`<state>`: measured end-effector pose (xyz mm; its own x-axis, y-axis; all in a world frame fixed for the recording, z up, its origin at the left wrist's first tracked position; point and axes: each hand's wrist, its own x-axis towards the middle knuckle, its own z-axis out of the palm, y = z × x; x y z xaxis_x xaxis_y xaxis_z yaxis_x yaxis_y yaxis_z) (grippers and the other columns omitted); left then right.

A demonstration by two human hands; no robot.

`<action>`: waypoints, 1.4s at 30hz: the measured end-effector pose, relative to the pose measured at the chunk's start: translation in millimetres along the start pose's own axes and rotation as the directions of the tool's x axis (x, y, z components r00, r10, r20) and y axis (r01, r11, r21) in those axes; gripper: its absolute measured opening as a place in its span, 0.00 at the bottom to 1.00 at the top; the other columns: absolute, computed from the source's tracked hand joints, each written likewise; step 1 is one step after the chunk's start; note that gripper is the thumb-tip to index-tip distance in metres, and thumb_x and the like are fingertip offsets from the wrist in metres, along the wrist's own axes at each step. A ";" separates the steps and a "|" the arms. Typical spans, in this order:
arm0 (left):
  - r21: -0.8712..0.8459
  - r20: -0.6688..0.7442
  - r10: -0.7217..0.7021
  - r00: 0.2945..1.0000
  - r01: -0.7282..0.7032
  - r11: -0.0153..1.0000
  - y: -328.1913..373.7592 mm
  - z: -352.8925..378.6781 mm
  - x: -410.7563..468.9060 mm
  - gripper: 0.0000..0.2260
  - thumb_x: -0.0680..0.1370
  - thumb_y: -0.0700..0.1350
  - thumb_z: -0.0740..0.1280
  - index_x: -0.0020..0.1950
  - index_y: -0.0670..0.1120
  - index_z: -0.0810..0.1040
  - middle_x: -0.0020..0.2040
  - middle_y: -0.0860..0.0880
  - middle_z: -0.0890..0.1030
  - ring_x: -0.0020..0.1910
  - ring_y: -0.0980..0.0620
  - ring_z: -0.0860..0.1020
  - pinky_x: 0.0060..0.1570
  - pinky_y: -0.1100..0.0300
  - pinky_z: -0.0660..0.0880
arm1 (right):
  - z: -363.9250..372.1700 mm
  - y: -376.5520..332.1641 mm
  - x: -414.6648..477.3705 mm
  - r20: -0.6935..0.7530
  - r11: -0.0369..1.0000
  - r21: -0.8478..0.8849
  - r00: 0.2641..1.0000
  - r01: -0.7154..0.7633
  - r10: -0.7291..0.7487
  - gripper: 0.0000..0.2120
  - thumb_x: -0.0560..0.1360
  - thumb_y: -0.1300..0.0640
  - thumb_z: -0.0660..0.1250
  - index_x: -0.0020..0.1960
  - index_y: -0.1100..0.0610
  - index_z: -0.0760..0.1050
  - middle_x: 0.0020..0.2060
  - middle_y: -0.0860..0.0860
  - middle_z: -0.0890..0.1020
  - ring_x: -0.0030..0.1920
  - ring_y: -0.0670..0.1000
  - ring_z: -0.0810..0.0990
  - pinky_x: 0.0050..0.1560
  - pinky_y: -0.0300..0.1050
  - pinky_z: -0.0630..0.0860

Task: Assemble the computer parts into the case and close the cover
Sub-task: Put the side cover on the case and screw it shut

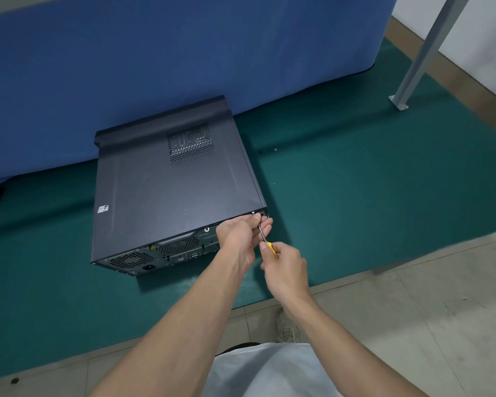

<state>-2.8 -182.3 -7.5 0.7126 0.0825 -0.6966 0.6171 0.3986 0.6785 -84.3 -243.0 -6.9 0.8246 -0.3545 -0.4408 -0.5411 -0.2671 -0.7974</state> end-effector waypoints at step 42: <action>0.028 0.110 -0.208 0.972 0.206 0.978 19.9 -13.1 10.7 0.17 0.78 0.50 0.68 0.50 0.34 0.76 0.39 0.39 0.85 0.39 0.45 0.85 0.35 0.56 0.82 | 21.5 7.6 13.4 0.039 0.723 0.667 0.978 -0.179 0.205 0.18 0.80 0.53 0.62 0.35 0.63 0.73 0.23 0.51 0.66 0.22 0.48 0.60 0.23 0.40 0.59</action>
<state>12.7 -161.5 -4.5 0.6011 -0.1026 -0.7925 0.7597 0.3810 0.5269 -73.8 -230.6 -27.8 0.7017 -0.3663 -0.6111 -0.4286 0.4681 -0.7728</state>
